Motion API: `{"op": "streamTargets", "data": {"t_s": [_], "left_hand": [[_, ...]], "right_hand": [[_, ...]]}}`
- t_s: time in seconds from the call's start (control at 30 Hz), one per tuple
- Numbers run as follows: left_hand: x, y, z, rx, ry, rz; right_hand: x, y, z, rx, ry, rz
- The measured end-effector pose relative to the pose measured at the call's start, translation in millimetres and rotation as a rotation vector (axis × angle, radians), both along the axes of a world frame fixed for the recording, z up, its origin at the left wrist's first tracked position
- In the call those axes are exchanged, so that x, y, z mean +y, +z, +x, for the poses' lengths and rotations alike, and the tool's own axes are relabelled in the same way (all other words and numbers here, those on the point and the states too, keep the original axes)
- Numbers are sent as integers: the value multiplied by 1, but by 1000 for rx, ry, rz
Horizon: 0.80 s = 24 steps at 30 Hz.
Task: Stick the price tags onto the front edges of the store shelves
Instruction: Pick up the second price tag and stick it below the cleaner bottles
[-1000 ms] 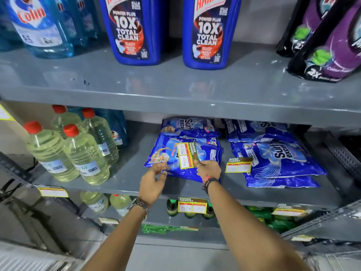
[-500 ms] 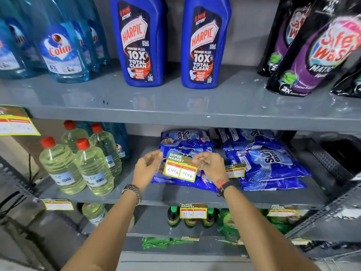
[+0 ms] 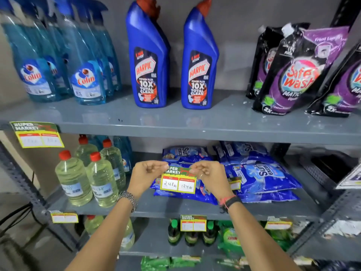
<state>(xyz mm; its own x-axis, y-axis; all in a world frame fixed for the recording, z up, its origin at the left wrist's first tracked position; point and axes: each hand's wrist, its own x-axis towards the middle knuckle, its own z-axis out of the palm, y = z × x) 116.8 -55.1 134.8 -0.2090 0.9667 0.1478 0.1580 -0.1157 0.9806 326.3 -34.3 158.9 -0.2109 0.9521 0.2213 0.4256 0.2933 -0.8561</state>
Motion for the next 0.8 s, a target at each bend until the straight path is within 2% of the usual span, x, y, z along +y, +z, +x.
{"op": "streamTargets", "data": {"t_s": [0.23, 0.5, 0.8], "left_hand": [[-22, 61, -15, -8, 154, 274], [-17, 97, -15, 189, 279, 331], [-9, 98, -16, 369, 332, 370]], "right_hand": [[-16, 64, -15, 121, 63, 216], [-5, 83, -30, 31, -30, 355], [0, 86, -38, -76, -101, 425]]}}
